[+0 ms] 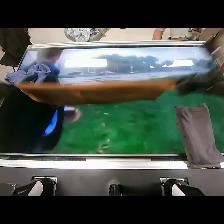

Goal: Fold the shirts.

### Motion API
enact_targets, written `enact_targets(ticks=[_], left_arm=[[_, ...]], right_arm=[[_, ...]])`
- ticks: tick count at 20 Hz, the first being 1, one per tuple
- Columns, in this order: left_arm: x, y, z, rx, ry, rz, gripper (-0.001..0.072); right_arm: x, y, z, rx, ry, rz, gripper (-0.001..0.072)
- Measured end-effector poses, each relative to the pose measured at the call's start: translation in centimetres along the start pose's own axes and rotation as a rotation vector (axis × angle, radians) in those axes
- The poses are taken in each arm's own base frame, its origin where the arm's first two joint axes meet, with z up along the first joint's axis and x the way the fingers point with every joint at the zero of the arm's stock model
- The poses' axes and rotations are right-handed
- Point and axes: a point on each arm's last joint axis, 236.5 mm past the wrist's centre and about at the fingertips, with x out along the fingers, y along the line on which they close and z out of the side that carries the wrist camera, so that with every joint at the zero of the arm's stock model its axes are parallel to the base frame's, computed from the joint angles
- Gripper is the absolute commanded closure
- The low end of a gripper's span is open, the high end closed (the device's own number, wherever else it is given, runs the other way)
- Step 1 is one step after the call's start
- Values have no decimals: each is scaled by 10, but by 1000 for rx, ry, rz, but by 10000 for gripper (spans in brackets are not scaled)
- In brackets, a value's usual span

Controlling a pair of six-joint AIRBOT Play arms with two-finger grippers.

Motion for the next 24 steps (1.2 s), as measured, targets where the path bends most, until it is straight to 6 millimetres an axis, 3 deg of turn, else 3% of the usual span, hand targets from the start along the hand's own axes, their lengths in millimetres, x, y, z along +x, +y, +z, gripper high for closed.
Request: enact_targets(ticks=[2, 4, 5, 7, 8, 10, 12, 15, 17, 18, 21, 24], left_arm=[[-70, -40, 91, 58, -317, -21, 684], [-147, -80, 148, 115, -560, -56, 684], [-179, -97, 163, 141, -640, -72, 683], [-228, -123, 177, 182, -747, -98, 684], [-245, -132, 180, 195, -782, -108, 684], [-270, -145, 182, 214, -834, -122, 683], [-283, -152, 184, 222, -862, -130, 684], [-286, -154, 181, 231, -854, -130, 684], [-269, -149, 176, 226, -791, -124, 684], [-255, -144, 173, 218, -744, -117, 684], [-176, -110, 154, 174, -493, -79, 684], [-48, -50, 94, 100, -78, -46, 683]], right_arm=[[-83, -12, 96, -183, -250, -187, 670], [-171, -7, 155, -320, -417, -359, 670], [-209, -2, 172, -366, -474, -431, 670], [-274, 11, 188, -411, -548, -545, 670], [-294, 17, 190, -415, -565, -578, 670], [-321, 24, 185, -402, -571, -620, 670], [-332, 27, 178, -387, -553, -636, 670], [-326, 24, 164, -339, -491, -622, 670], [-306, 16, 151, -293, -417, -584, 670], [-286, 10, 141, -264, -354, -551, 670], [-194, -14, 91, -162, -70, -383, 672], [-74, -27, 4, -29, 290, -131, 672]])
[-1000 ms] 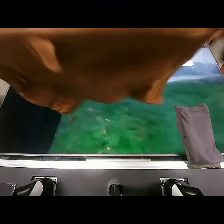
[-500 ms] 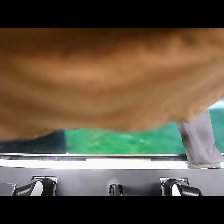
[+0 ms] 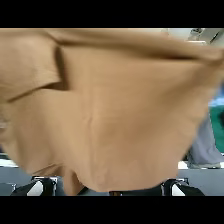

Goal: Fold the shirts.

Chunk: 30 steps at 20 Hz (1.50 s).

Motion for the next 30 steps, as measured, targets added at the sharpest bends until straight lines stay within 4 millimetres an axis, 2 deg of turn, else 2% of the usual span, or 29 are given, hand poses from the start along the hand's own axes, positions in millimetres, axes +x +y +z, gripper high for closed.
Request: enact_targets(ticks=[2, 4, 5, 6, 7, 8, 9, 11, 14, 16, 17, 19, 21, 25, 28, 30], left_arm=[[76, 38, -74, -50, 275, 1, 683], [140, 66, -148, -106, 493, -11, 683], [168, 78, -188, -128, 594, -15, 683], [192, 86, -218, -144, 654, -23, 682], [218, 93, -243, -159, 683, -33, 683], [241, 99, -265, -168, 702, -37, 682], [260, 103, -279, -180, 699, -41, 682], [293, 112, -293, -201, 658, -38, 682], [316, 116, -289, -206, 595, -37, 682], [315, 115, -289, -194, 606, -51, 682], [311, 111, -290, -193, 627, -67, 682], [292, 102, -308, -185, 743, -108, 682], [264, 96, -335, -179, 900, -134, 683], [216, 96, -389, -220, 1165, -120, 683], [193, 93, -406, -244, 1269, -121, 683], [185, 92, -405, -247, 1293, -123, 683]], right_arm=[[86, 16, -39, 28, 210, 157, 672], [170, 34, -71, 44, 359, 258, 671], [204, 40, -80, 60, 386, 277, 671], [236, 46, -86, 83, 395, 284, 671], [269, 49, -92, 115, 394, 281, 670], [293, 49, -94, 144, 376, 266, 670], [316, 47, -91, 181, 339, 247, 670], [348, 43, -87, 224, 276, 207, 670], [367, 32, -73, 253, 196, 161, 670], [364, 31, -73, 243, 205, 169, 670], [360, 35, -81, 229, 245, 192, 670], [345, 48, -106, 191, 363, 258, 670], [326, 68, -142, 165, 522, 343, 671], [305, 99, -192, 161, 712, 466, 671], [301, 104, -204, 156, 749, 490, 671], [300, 103, -202, 142, 745, 492, 671]])
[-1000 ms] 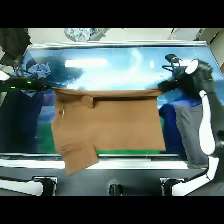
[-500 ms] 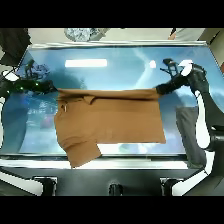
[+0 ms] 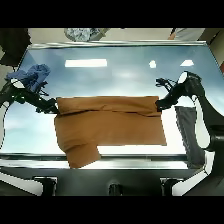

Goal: Fold the shirts.

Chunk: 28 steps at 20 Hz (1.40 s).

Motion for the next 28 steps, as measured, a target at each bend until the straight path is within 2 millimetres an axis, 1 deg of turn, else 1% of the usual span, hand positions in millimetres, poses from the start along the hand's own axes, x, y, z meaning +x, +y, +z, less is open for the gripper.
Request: enact_targets(ticks=[4, 6, 8, 11, 12, 13, 14, 15, 17, 18, 20, 21, 22, 23, 24, 25, 26, 28], left_arm=[[-17, 5, 2, -3, -19, 10, 684], [-20, 9, 2, -11, -22, 9, 684], [-16, 12, -2, -24, -7, 6, 684], [0, 17, -15, -57, 46, -1, 681], [5, 19, -19, -74, 58, 1, 672], [10, 21, -21, -92, 63, 3, 580], [12, 22, -21, -112, 62, 3, 388], [13, 21, -22, -125, 64, -5, 308], [8, 14, -22, -134, 52, -24, 307], [2, 11, -23, -134, 48, -31, 303], [-16, 8, -26, -140, 18, -35, 299], [-24, 7, -32, -142, 9, -34, 293], [-30, 4, -38, -142, -2, -37, 251], [-33, 1, -49, -142, -4, -40, 213], [-32, 0, -62, -142, -2, -41, 213], [-27, 0, -79, -146, 5, -42, 213], [-19, 0, -94, -157, 4, -41, 213], [3, -2, -131, -169, 17, -49, 213]], right_arm=[[-16, -8, 6, -38, -21, -51, 671], [-18, -12, 7, -48, -19, -66, 671], [-15, -15, 6, -50, -8, -71, 670], [-7, -14, 1, -45, 26, -49, 669], [-5, -12, 0, -37, 33, -38, 646], [-3, -10, 0, -22, 34, -25, 447], [-1, -10, 0, -11, 36, -20, 274], [-1, -9, 1, 0, 32, -15, 237], [-9, -6, -3, -2, 42, -8, 227], [-17, -5, -8, -10, 50, -4, 216], [-36, -8, -25, -1, 72, 6, 217], [-48, -11, -34, 16, 75, 11, 217], [-58, -13, -44, 34, 78, 17, 217], [-67, -16, -54, 55, 77, 20, 217], [-74, -17, -63, 71, 74, 21, 217], [-79, -16, -71, 82, 71, 22, 217], [-80, -13, -78, 90, 71, 24, 217], [-77, -5, -89, 102, 64, 37, 217]])
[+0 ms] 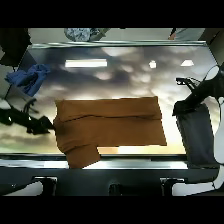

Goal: Fold the shirts.

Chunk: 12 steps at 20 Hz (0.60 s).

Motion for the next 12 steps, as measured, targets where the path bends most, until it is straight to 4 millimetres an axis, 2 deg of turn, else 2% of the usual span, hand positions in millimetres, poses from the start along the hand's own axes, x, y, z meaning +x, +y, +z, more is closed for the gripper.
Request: enact_targets(ticks=[3, 7, 10, 12], left_arm=[[28, 4, -45, 2, -10, -8, 213], [55, 5, -83, 11, -5, -20, 214], [70, 0, -95, 31, 5, -32, 214], [75, -2, -93, 38, -15, -33, 215]], right_arm=[[16, 14, -17, 0, 18, 41, 217], [35, 26, -34, 1, 38, 80, 217], [45, 30, -42, 4, 53, 96, 218], [49, 32, -44, 3, 58, 102, 218]])
